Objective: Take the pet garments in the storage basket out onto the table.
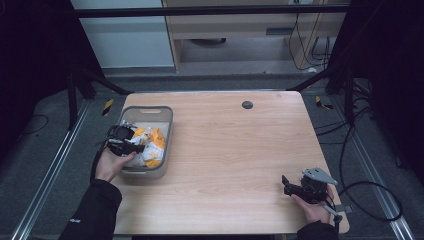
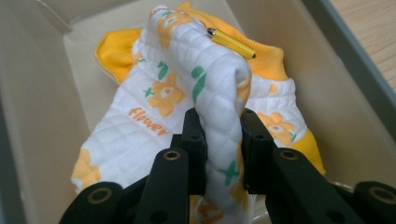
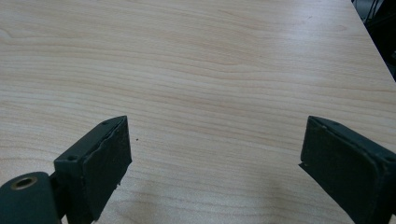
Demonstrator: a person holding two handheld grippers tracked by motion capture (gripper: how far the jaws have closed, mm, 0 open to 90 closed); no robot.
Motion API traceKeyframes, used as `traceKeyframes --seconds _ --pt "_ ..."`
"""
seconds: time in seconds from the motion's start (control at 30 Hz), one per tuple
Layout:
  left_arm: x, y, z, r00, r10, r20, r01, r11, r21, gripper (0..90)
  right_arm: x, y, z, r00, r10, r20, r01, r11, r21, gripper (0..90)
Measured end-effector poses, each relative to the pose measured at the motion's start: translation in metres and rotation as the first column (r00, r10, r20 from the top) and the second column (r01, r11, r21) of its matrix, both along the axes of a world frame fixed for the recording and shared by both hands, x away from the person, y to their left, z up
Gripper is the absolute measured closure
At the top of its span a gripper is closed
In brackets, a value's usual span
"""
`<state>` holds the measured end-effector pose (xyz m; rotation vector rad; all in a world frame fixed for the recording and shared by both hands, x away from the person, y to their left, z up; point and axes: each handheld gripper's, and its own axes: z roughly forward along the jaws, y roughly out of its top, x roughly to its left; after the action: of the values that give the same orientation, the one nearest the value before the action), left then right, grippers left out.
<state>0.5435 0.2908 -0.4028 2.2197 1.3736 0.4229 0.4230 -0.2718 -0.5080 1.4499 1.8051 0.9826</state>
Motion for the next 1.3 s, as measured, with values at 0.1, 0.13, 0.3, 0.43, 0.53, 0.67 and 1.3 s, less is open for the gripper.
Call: traceKeyframes --seconds 0.1,0.13,0.3,0.43,0.53,0.67,1.3 --pt "-0.003 0.002 0.008 0.9999 -0.001 0.016 0.001 1.0000 -0.010 75.1 0.000 0.000 0.000 1.0000 0.000 0.001 0.000 1.000 0.000 8.6" --pt "-0.003 0.002 0.008 0.9999 -0.001 0.016 0.001 1.0000 -0.010 75.2 0.000 0.000 0.000 1.0000 0.000 0.001 0.000 1.000 0.000 8.6" --pt "-0.007 0.007 0.021 0.9991 -0.007 0.043 0.007 0.9998 -0.018 75.4 0.000 0.000 0.000 1.0000 0.000 -0.002 0.000 1.000 0.000 8.6" --pt "-0.008 0.012 0.030 0.9982 0.000 0.060 0.001 0.9997 -0.024 75.4 0.000 0.000 0.000 1.0000 0.001 -0.003 -0.001 1.000 -0.001 8.6" --pt "-0.011 0.014 0.036 0.9977 0.003 0.067 -0.001 0.9996 -0.027 75.4 0.000 0.000 0.000 1.0000 0.001 -0.002 -0.001 1.000 -0.001 8.6" --pt "-0.014 0.015 0.040 0.9969 0.001 0.079 0.002 0.9995 -0.033 75.4 0.000 0.000 0.000 1.0000 0.001 -0.005 -0.001 1.000 0.002 8.6" --pt "-0.024 0.011 0.066 0.9936 -0.042 0.105 0.044 0.9988 -0.023 75.4 0.000 0.001 0.000 1.0000 0.003 -0.008 -0.003 1.000 -0.004 8.7"
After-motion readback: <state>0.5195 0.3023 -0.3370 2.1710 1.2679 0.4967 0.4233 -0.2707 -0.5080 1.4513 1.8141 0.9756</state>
